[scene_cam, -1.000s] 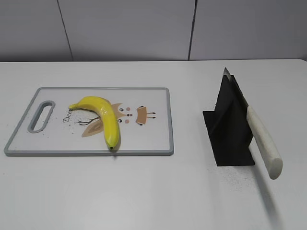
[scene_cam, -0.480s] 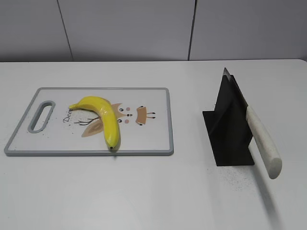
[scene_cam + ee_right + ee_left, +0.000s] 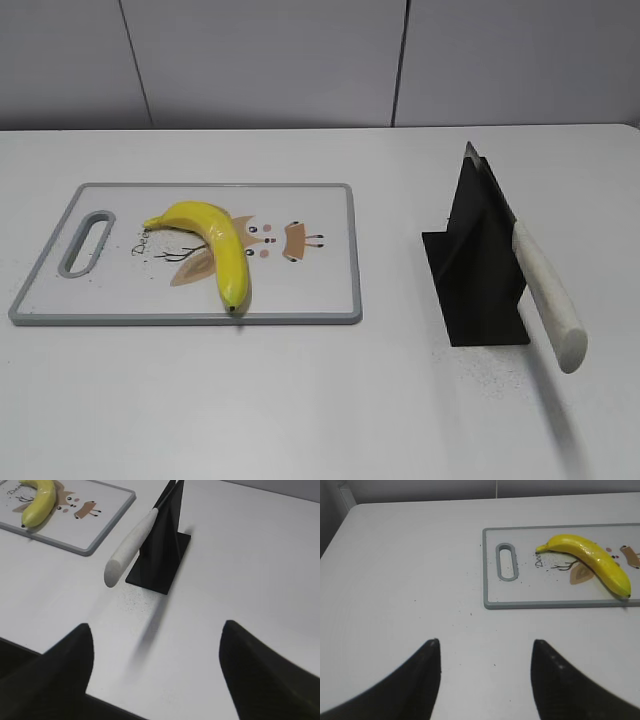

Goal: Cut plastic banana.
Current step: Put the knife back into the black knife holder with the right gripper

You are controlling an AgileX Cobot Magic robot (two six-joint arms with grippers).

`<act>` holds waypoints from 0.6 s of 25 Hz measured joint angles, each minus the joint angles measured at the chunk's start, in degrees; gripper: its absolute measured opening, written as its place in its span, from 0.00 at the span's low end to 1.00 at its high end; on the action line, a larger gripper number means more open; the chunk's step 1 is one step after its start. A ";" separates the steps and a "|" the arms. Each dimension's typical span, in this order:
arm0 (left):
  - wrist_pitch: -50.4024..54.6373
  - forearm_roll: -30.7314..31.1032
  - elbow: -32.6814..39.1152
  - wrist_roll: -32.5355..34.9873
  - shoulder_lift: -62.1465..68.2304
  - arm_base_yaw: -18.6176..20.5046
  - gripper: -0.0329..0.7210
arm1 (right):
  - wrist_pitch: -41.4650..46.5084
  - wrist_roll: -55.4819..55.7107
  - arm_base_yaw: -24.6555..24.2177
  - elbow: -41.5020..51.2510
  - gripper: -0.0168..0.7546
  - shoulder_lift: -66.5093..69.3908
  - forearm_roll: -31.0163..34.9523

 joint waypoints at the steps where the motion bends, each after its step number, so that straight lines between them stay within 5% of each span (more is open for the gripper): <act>1: 0.00 -0.06 0.00 0.00 0.00 0.00 0.76 | 0.00 0.00 0.00 0.00 0.78 -0.14 0.00; 7: 0.00 0.00 0.00 0.00 0.00 0.00 0.76 | 0.00 0.00 -0.69 0.00 0.76 -0.25 0.05; 15: 0.00 0.00 0.00 0.00 0.00 0.00 0.76 | 0.00 0.00 -10.35 0.00 0.76 -0.25 0.05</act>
